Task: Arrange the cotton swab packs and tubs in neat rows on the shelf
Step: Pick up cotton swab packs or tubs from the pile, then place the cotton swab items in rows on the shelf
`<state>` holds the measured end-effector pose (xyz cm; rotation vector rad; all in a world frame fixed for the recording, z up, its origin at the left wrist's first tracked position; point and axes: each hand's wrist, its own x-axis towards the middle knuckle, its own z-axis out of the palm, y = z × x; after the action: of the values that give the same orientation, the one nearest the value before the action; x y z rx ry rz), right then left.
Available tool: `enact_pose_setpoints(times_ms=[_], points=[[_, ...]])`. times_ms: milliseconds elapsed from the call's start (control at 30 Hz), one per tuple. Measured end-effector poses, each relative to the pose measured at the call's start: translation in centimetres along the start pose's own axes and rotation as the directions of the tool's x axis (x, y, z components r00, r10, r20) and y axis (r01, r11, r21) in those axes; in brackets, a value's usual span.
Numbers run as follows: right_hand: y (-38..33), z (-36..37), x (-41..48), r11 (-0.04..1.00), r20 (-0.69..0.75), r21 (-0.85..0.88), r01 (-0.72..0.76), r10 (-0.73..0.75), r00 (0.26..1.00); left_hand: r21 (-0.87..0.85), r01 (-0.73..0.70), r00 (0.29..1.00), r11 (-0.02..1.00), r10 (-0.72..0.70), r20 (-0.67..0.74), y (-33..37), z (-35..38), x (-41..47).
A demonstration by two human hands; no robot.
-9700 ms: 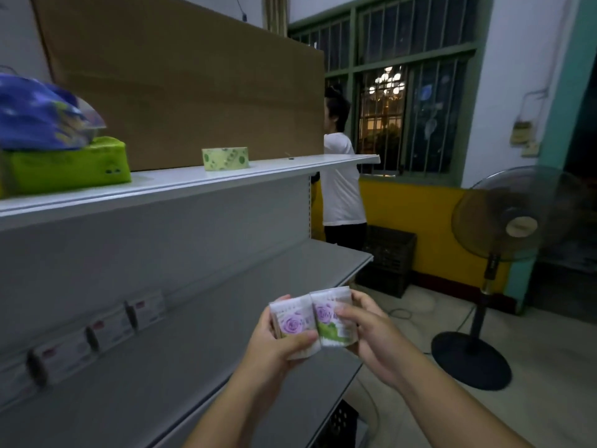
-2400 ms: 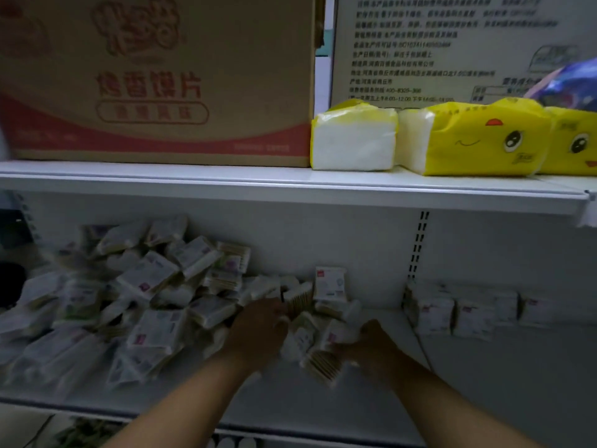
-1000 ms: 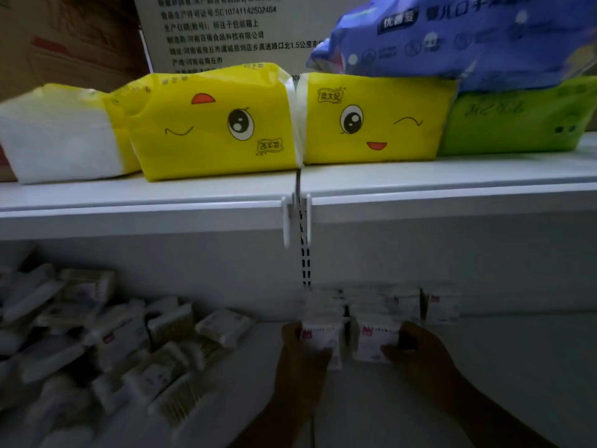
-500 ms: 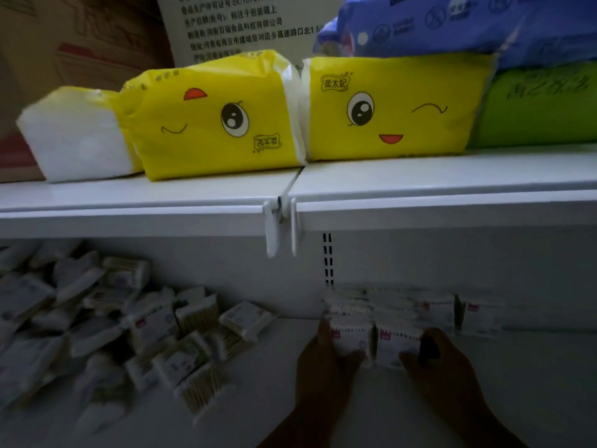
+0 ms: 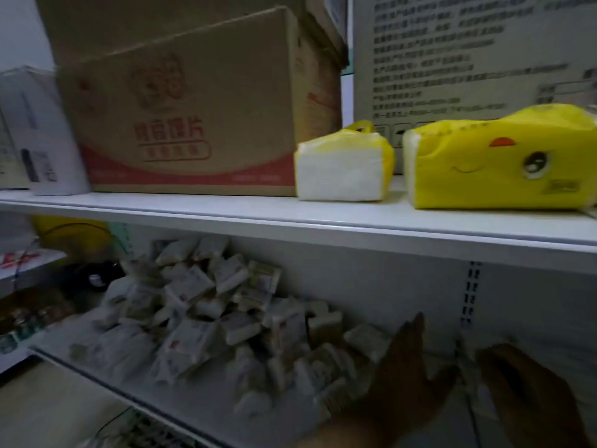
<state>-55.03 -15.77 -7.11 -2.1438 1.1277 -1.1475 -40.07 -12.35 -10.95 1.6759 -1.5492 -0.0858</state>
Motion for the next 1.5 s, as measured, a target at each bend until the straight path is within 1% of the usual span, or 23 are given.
enact_pose_setpoints(times_ms=[33,67,100,167,200,233,267,333,400,467,567,667,700,800,867,933,1000,1100,1133,1233,1333,1467,1500], points=[[-1.1,1.9,0.7,0.998,0.032,-0.046,0.046,-0.044,0.999,0.139,-0.017,0.997,0.99,0.027,-0.069,-1.5,-2.6,0.1],[-2.5,3.9,1.4,0.985,0.139,-0.149,0.091,-0.07,0.988,0.287,0.005,0.998,0.958,0.015,-0.068,-2.9,-6.0,0.3],[-3.9,6.1,2.1,0.965,0.261,-0.22,0.145,-0.085,0.962,0.419,0.013,1.0,0.908,-0.005,-0.02,-4.7,-9.4,0.3],[-6.5,10.2,3.6,0.929,0.442,-0.273,0.251,-0.11,0.89,0.615,-0.024,0.999,0.788,-0.006,0.047,-8.0,-16.3,-0.5],[-8.2,12.0,3.9,0.921,0.524,-0.274,0.276,-0.097,0.846,0.676,0.026,0.989,0.736,-0.117,0.089,-9.6,-19.1,-1.4],[-9.9,13.5,4.2,0.92,0.584,-0.263,0.29,-0.087,0.807,0.695,0.088,0.963,0.714,-0.239,0.123,-11.5,-21.6,-2.4],[-12.3,14.8,4.4,0.911,0.616,-0.254,0.324,-0.105,0.781,0.677,0.168,0.926,0.716,-0.35,0.14,-13.2,-23.8,-3.7],[-15.6,18.1,4.5,0.867,0.585,-0.212,0.451,-0.257,0.769,0.607,0.294,0.89,0.738,-0.443,0.107,-15.4,-28.0,-6.3],[-18.5,20.9,4.0,0.845,0.581,-0.14,0.516,-0.352,0.734,0.56,0.347,0.883,0.752,-0.464,0.075,-17.2,-30.7,-8.7],[-19.9,23.7,3.9,0.783,0.58,-0.131,0.608,-0.437,0.688,0.539,0.402,0.867,0.74,-0.496,0.034,-18.5,-32.4,-10.3],[-21.6,26.3,4.2,0.779,0.588,-0.174,0.602,-0.409,0.698,0.447,0.494,0.84,0.746,-0.542,-0.024,-20.8,-33.6,-10.8],[-22.5,27.6,6.2,0.785,0.506,-0.216,0.581,-0.419,0.754,0.243,0.614,0.785,0.751,-0.613,-0.089,-22.1,-33.7,-9.5],[-22.8,27.6,7.0,0.797,0.492,-0.24,0.554,-0.392,0.777,0.18,0.635,0.772,0.751,-0.624,-0.119,-22.6,-33.5,-8.7],[-23.2,27.9,9.5,0.844,0.44,-0.282,0.456,-0.309,0.843,-0.079,0.734,0.662,0.674,-0.737,-0.135,-23.4,-32.9,-6.3],[-23.4,28.1,10.6,0.84,0.44,-0.327,0.433,-0.27,0.857,-0.245,0.754,0.606,0.61,-0.789,-0.102,-23.6,-32.7,-5.2],[-23.5,28.5,11.0,0.8,0.484,-0.407,0.441,-0.22,0.847,-0.328,0.775,0.556,0.54,-0.83,-0.054,-23.8,-32.7,-4.5],[-23.5,29.0,11.1,0.774,0.478,-0.435,0.46,-0.235,0.846,-0.381,0.787,0.518,0.485,-0.855,-0.018,-23.8,-32.5,-4.0],[-23.4,29.4,10.9,0.789,0.439,-0.403,0.464,-0.278,0.854,-0.47,0.755,0.505,0.457,-0.863,-0.029,-24.2,-31.9,-3.6],[-23.3,29.4,10.9,0.802,0.434,-0.386,0.456,-0.279,0.857,-0.492,0.732,0.518,0.47,-0.854,-0.046,-24.2,-31.8,-3.5],[-23.4,29.4,10.5,0.864,0.407,-0.303,0.402,-0.264,0.875,-0.517,0.679,0.563,0.522,-0.821,-0.089,-24.3,-31.7,-3.2],[-23.4,29.6,9.8,0.922,0.342,-0.171,0.348,-0.276,0.898,-0.511,0.614,0.625,0.602,-0.766,-0.15,-24.1,-31.8,-2.9],[-23.5,30.3,8.7,0.935,0.303,-0.153,0.32,-0.263,0.916,-0.417,0.579,0.692,0.701,-0.692,-0.203,-24.7,-31.9,-2.8],[-23.7,30.2,8.5,0.948,0.292,-0.118,0.294,-0.25,0.923,-0.397,0.568,0.708,0.721,-0.674,-0.212,-24.9,-31.9,-2.7]])
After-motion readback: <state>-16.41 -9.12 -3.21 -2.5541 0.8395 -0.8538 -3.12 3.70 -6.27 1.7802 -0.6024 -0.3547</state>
